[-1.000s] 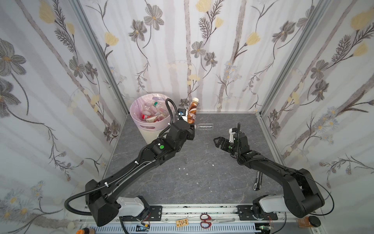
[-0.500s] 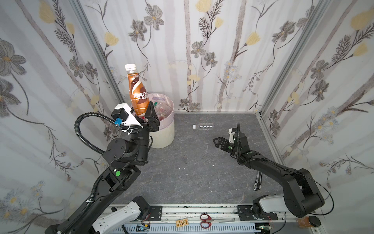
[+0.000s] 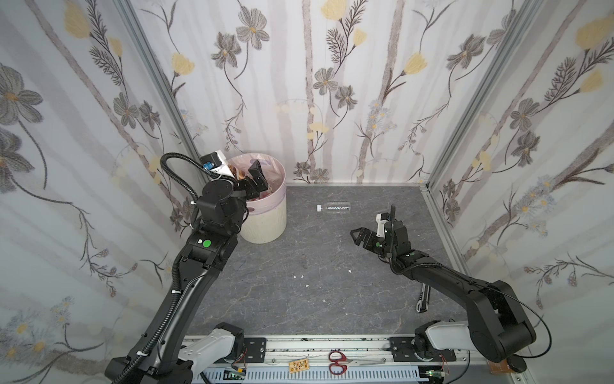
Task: Throw the plastic bottles in the bin
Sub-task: 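Open the left gripper to drop the Nescafe bottle into the bin, then withdraw the left gripper while the right gripper lowers onto the other Nescafe bottle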
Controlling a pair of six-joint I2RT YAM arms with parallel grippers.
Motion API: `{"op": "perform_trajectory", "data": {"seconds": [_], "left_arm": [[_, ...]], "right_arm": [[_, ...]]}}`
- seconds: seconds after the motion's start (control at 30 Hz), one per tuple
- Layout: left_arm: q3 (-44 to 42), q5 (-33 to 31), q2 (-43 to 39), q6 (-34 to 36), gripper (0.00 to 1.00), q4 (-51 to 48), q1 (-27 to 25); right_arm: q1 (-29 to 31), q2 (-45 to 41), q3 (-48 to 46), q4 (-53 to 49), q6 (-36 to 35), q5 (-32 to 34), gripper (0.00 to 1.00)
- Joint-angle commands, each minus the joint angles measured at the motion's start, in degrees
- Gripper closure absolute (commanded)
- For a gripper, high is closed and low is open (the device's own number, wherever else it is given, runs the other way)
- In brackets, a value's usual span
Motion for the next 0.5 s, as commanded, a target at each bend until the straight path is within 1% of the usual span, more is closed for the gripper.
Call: {"op": "perform_trajectory", "data": {"seconds": [0.0,0.07,0.13,0.3,0.37,0.47], "left_arm": [[-2.0,4.3,-0.6,-2.3,0.0,0.4,-0.3],[-3.0,6.8,-0.6,-3.8,0.0,0.6,-1.0],[-3.8,8.3,0.1,-4.6,0.0,0.9,-3.0],[-4.5,7.4,2.1,-3.7,0.0,1.6,-9.6],[-3.7,7.1,2.0,-3.5,0.0,1.6,-10.6],[-2.2,5.3,0.6,-3.6,0.0,1.6,-10.8]], "right_arm": [[0.0,1.3,0.7,1.5,0.3,-0.1,0.0],[0.0,1.4,1.0,1.4,0.3,0.0,0.0],[0.0,0.9,1.7,0.4,-0.2,0.8,0.0],[-0.1,-2.3,3.7,-4.5,-2.6,5.2,0.0],[0.0,-3.9,3.9,-6.1,-3.5,7.0,0.0],[-0.1,-5.3,4.0,-7.1,-4.1,8.2,0.0]]}}
